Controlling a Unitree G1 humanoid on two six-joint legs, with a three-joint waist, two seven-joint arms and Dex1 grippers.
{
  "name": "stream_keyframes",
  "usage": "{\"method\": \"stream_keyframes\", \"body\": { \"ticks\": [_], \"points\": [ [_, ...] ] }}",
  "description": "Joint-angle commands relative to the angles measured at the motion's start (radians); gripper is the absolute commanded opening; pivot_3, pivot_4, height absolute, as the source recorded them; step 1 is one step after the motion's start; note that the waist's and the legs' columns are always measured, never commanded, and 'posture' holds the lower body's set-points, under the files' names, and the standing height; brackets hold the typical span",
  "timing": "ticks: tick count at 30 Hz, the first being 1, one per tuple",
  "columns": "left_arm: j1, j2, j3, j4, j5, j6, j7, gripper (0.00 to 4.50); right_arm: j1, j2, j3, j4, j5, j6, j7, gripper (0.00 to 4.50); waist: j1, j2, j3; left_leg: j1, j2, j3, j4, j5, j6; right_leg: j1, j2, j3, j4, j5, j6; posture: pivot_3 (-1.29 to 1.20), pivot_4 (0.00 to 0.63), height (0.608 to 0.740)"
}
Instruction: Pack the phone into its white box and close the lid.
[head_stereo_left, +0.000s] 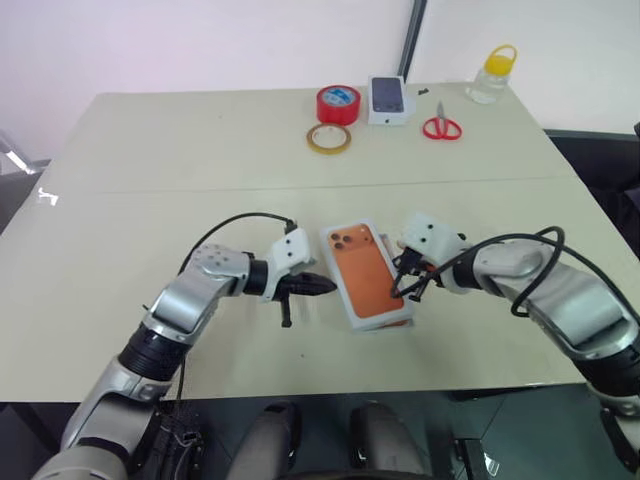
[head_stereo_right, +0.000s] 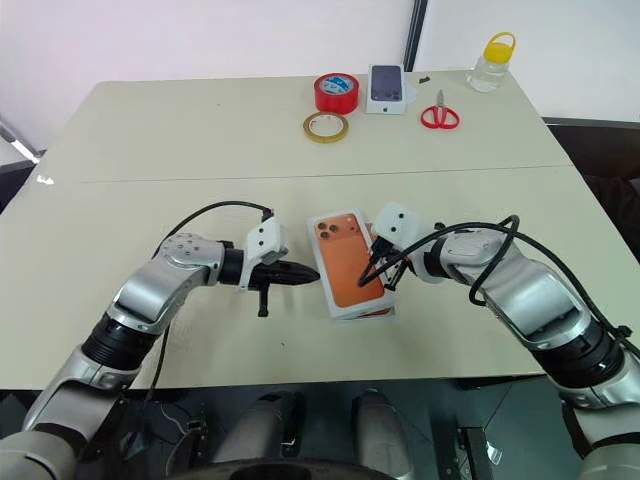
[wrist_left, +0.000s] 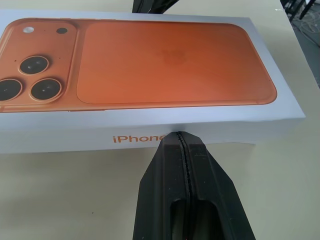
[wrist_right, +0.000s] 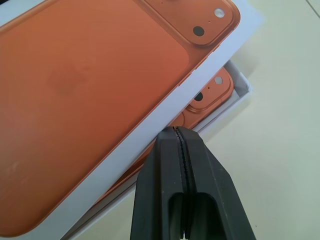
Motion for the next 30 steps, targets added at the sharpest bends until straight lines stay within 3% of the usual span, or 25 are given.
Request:
{"method": "stream_keyframes", "body": {
  "ticks": [1, 30],
  "points": [
    [-0.005, -0.024, -0.014, -0.044, -0.009, -0.012, 0.008, 0.00, 0.006, -0.002, -0.016, -0.081, 0.010, -0.001, 0.036, 0.02, 0.001, 0.000, 0.000, 0.000, 0.000, 0.000, 0.000, 0.000, 0.000, 0.000, 0.000, 0.000, 0.000, 0.000, 0.000, 0.00, 0.150, 0.740],
    [-0.052, -0.096, -0.005, 0.046, 0.031, -0.068, 0.046, 0.00, 0.081, -0.017, -0.076, -0.098, -0.025, 0.033, 0.050, 0.02, 0.001, 0.000, 0.000, 0.000, 0.000, 0.000, 0.000, 0.001, -0.002, 0.000, 0.000, 0.000, 0.000, 0.000, 0.000, 0.00, 0.150, 0.740]
  ]
}}
